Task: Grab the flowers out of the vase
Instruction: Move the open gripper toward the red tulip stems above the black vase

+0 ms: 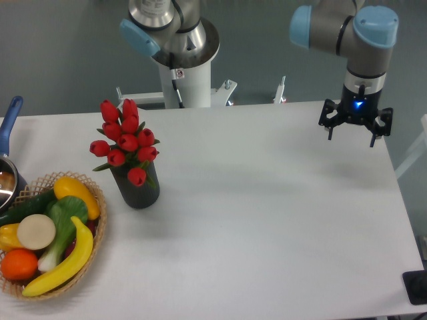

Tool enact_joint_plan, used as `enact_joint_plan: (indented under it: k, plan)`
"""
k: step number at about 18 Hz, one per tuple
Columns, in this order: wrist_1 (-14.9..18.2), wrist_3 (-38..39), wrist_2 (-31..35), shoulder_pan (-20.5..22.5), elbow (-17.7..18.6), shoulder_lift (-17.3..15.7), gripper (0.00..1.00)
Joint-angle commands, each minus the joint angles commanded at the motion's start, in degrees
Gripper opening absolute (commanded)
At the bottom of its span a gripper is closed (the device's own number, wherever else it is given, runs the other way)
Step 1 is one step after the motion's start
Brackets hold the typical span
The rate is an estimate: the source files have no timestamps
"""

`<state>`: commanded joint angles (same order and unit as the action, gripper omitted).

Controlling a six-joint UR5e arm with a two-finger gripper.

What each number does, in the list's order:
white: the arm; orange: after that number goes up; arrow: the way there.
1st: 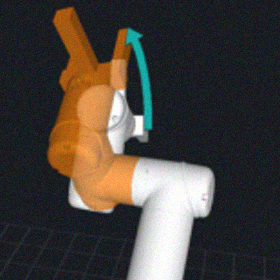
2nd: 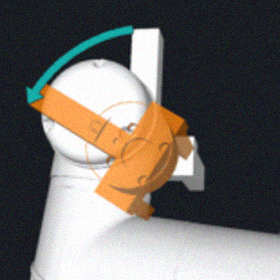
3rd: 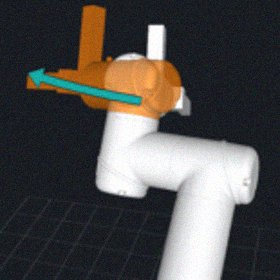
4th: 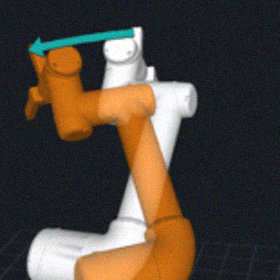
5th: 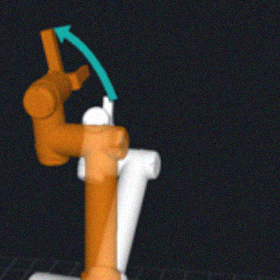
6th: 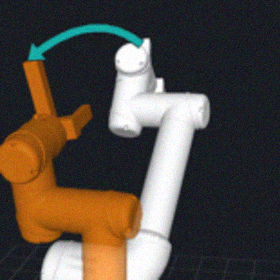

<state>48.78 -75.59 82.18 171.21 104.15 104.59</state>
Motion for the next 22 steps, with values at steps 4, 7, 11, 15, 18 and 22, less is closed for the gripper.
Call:
enact_joint_plan:
  k: [4, 7, 11, 15, 18, 22]
  plan:
    - [-0.09, -0.09, -0.61, 0.09, 0.00, -0.09, 1.00]
    - [-0.44, 0.09, -0.88, -0.44, 0.26, 0.00, 1.00]
    - [-4.99, 0.87, -5.61, -0.79, 3.94, 1.76, 1.00]
    - [-6.42, 0.87, -13.77, -1.49, 5.36, 1.41, 1.00]
    - [-6.33, 1.06, -23.09, -2.64, 7.81, -1.39, 1.00]
    - [-6.42, 0.26, -34.95, -4.39, 14.40, -5.00, 1.00]
